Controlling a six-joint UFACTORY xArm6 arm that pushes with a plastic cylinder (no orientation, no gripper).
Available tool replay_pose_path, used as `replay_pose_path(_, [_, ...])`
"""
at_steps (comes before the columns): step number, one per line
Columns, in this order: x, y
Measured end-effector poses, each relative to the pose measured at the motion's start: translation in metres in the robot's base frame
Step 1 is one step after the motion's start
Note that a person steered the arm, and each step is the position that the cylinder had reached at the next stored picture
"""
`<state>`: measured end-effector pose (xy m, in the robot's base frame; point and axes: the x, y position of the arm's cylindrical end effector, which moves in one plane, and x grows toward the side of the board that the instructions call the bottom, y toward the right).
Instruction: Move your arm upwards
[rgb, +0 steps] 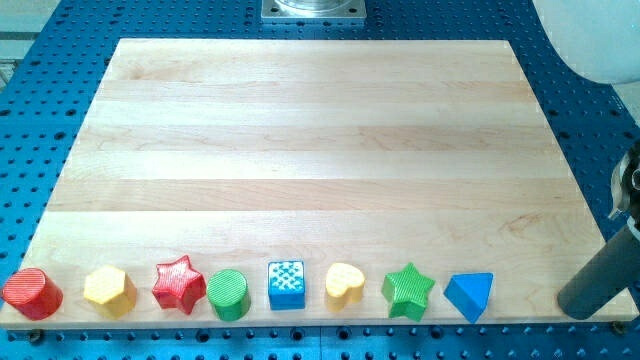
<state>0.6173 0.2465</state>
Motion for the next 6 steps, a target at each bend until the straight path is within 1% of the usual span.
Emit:
replay_pose_path(3, [0.001, -0.017])
replay_pose_path(6, [0.0, -0.018])
